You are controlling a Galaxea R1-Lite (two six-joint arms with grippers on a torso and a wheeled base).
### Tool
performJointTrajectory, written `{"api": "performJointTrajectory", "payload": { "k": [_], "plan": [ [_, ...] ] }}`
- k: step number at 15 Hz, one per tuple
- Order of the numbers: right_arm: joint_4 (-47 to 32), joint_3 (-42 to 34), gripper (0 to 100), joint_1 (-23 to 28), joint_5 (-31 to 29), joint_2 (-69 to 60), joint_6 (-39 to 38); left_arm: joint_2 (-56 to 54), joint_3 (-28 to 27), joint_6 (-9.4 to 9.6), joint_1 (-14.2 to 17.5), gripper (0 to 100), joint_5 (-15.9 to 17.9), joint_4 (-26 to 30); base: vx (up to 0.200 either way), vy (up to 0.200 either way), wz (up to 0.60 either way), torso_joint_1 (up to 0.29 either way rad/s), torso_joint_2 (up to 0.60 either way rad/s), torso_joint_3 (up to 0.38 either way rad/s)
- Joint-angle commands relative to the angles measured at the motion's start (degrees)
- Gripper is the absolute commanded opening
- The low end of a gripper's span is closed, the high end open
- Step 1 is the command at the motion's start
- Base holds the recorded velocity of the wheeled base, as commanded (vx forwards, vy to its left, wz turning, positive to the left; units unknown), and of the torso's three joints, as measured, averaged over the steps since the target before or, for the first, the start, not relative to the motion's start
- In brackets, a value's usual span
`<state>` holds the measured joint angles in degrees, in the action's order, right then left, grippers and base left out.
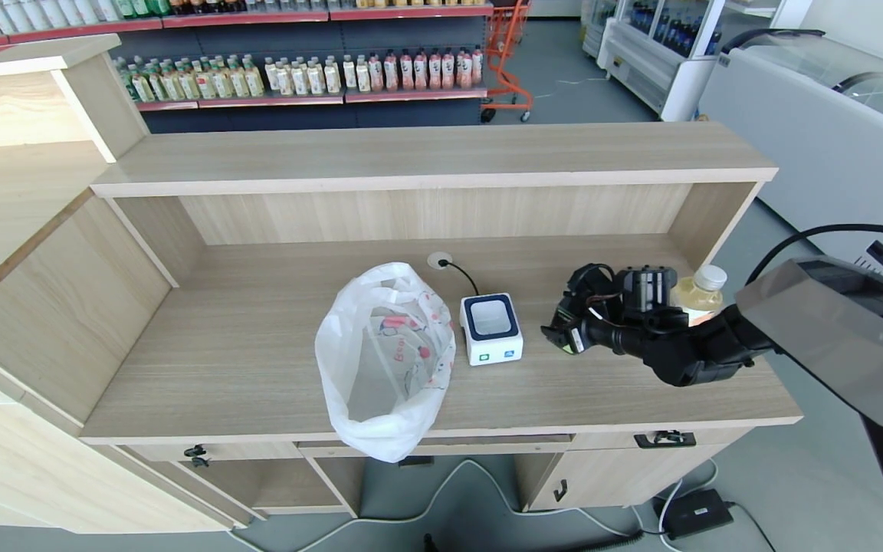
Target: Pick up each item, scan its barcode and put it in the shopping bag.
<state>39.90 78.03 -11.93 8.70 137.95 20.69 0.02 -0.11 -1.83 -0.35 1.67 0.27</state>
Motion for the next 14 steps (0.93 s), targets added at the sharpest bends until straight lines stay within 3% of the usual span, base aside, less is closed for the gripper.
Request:
{"api": "performJointTrajectory", "payload": {
  "k": [1,6,11,14],
  "plan": [
    [0.09,0.98,0,-0.11,-0.09,0.83,0.85,-0.02,0.02,-0.02,0.00,100,0.00,0.00,0.000,0.000,0.00,0.000,0.00,0.000],
    [0.44,0.28,0,0.07,-0.27,0.83,2.34,-0.02,0.02,-0.02,0.00,100,0.00,0.00,0.000,0.000,0.00,0.000,0.00,0.000],
    [7.21,-5.70,0,0.51,-0.53,-0.31,2.25,-0.02,0.02,-0.02,0.00,100,0.00,0.00,0.000,0.000,0.00,0.000,0.00,0.000],
    [10.55,-10.44,0,0.95,-0.27,-11.74,2.08,-0.02,0.02,-0.02,0.00,100,0.00,0.00,0.000,0.000,0.00,0.000,0.00,0.000]
  ]
}}
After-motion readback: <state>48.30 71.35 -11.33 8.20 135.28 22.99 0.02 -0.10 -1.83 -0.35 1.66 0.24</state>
